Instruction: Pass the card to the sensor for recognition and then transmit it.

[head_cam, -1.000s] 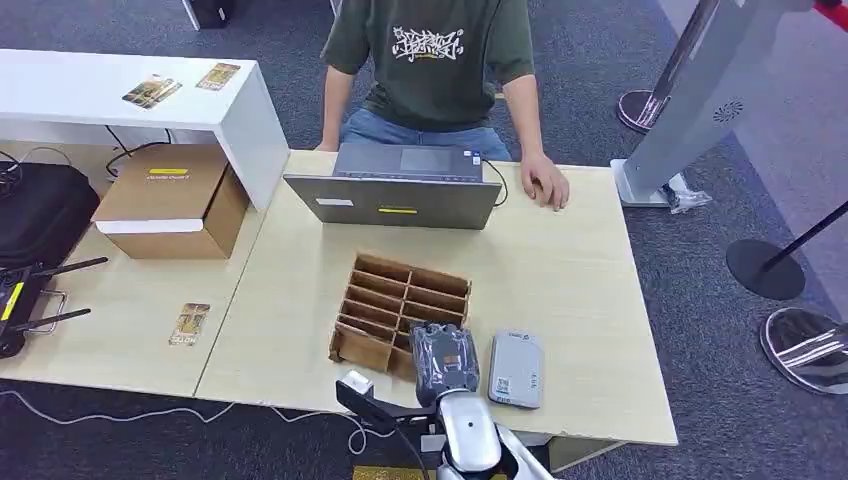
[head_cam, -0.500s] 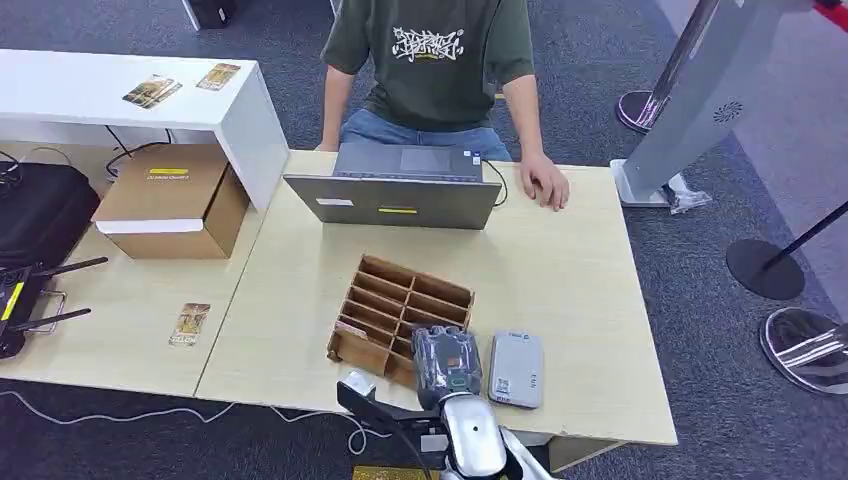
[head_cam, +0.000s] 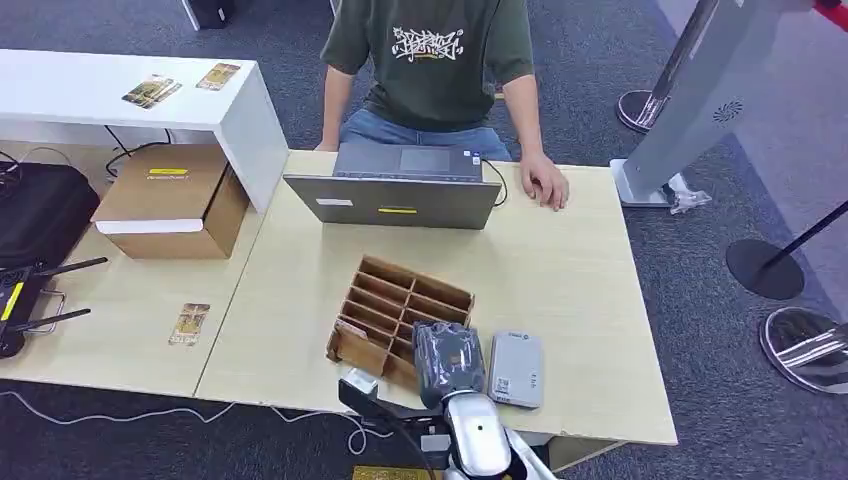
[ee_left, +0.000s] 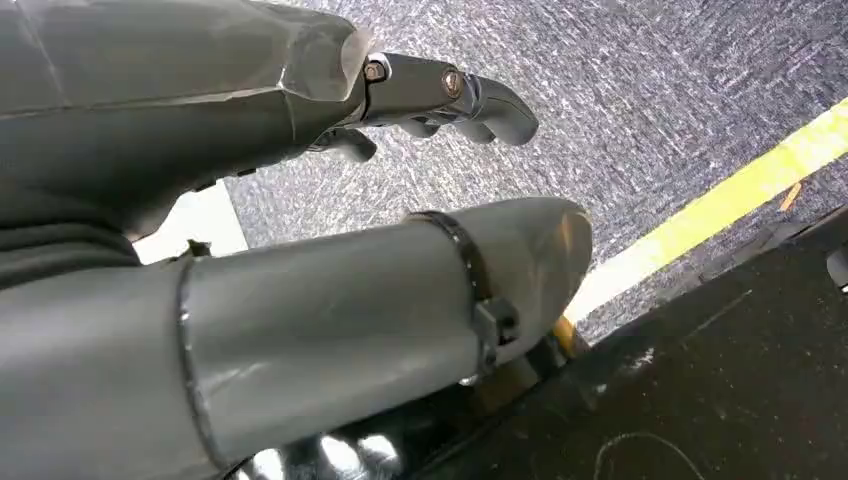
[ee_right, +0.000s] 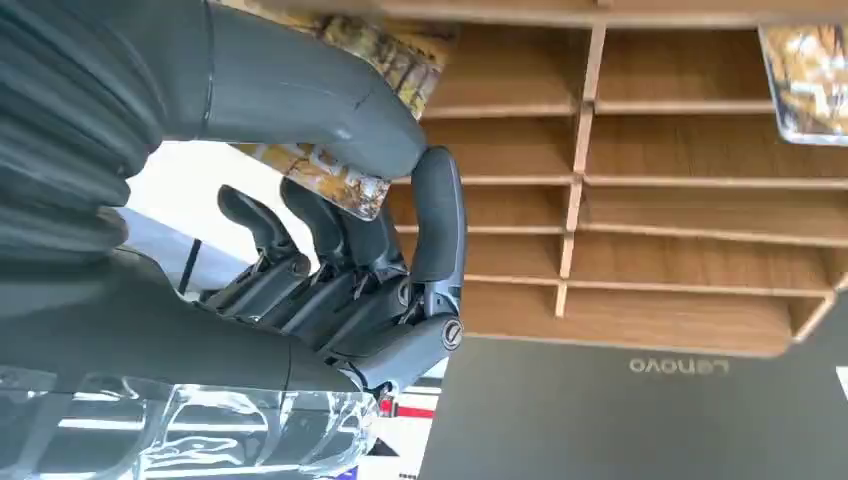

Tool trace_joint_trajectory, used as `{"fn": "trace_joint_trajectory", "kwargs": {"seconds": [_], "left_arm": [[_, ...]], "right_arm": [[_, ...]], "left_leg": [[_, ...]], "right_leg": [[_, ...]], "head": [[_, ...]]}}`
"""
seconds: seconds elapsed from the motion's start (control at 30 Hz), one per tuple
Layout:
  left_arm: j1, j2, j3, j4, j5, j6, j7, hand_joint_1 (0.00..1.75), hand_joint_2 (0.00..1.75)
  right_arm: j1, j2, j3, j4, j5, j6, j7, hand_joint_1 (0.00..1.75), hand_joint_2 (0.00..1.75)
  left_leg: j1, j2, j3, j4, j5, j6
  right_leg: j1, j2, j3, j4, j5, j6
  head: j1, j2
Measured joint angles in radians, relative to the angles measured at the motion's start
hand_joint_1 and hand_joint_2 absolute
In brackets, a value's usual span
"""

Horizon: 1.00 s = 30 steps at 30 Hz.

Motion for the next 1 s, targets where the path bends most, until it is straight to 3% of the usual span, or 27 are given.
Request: {"fn": "trace_joint_trajectory", "kwargs": {"seconds": [0.73,1.0], "left_arm": [[0.0,0.004,-0.006,0.0,0.003,-0.003,-0.01,0.0,0.0],[0.0,0.004,-0.006,0.0,0.007,-0.003,-0.013,0.0,0.0]], "right_arm": [[0.005,-0.003,-0.006,-0.079,0.003,-0.119,-0.066,1.75,1.75],[0.005,-0.003,-0.009,-0.099,-0.008,-0.226,-0.117,1.75,1.75]], "left_leg": [[0.0,0.0,0.0,0.0,0.0,0.0],[0.0,0.0,0.0,0.0,0.0,0.0]], "right_leg": [[0.0,0.0,0.0,0.0,0.0,0.0],[0.0,0.0,0.0,0.0,0.0,0.0]], "head": [[0.0,0.0],[0.0,0.0]]}}
